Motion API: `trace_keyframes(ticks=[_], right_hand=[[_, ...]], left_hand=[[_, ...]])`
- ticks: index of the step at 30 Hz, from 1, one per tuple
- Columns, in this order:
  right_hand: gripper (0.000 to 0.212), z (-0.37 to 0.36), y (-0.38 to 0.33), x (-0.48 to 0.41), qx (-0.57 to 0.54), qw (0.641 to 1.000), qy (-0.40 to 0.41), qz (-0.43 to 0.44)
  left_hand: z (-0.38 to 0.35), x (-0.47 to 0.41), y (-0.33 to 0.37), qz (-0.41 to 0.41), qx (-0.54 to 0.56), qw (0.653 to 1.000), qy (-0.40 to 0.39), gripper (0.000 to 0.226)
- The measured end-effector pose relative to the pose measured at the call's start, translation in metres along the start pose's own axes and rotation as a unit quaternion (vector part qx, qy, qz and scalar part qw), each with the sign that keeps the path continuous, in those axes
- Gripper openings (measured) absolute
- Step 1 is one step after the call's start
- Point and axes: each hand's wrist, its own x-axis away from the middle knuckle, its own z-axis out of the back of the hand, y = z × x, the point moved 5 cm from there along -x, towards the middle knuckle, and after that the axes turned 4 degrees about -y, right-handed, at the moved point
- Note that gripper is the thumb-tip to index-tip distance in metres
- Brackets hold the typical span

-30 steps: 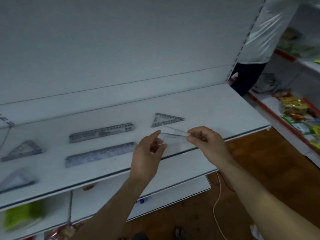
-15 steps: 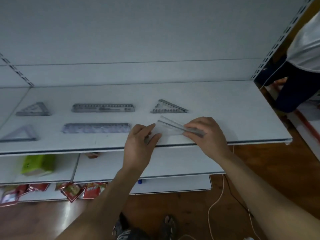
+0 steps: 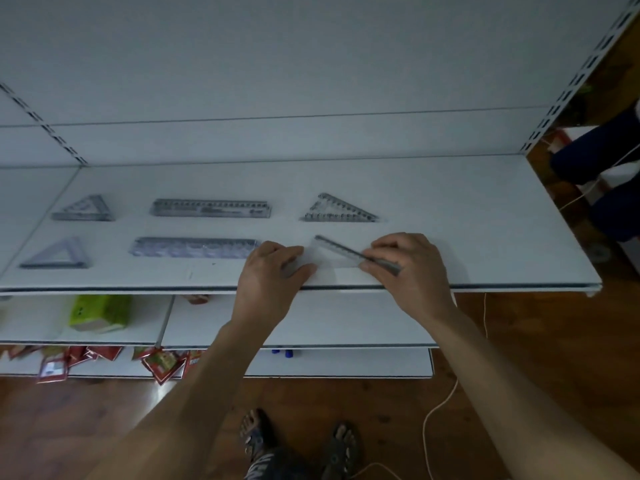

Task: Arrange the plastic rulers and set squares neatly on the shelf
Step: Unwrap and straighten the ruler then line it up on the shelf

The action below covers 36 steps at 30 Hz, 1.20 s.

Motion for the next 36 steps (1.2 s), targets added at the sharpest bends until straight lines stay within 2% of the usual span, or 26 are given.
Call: trace_keyframes(ticks=[8, 19, 26, 36], right_hand=[[0.026, -0.003, 0.005, 0.003, 0.002, 1.000, 0.002, -0.004], [0.020, -0.002, 0.006, 0.002, -0.010, 0.999, -0.010, -0.029], [0.021, 0.000, 0.005, 0.002, -0.004, 0.999, -0.021, -0.036], [0.031, 0.011, -0.008, 0.004, -0.050, 0.997, -0.002, -0.062]], left_hand=[[0.001, 0.000, 0.000, -0.004, -0.009, 1.000, 0.015, 0.032], [0.002, -0.001, -0.003, 0.004, 0.036, 0.999, -0.002, 0.028], [0.002, 0.000, -0.005, 0.001, 0.027, 1.000, -0.013, 0.032], [0.015, 0.010, -0.011, -0.066, 0.023, 0.996, -0.051, 0.040]])
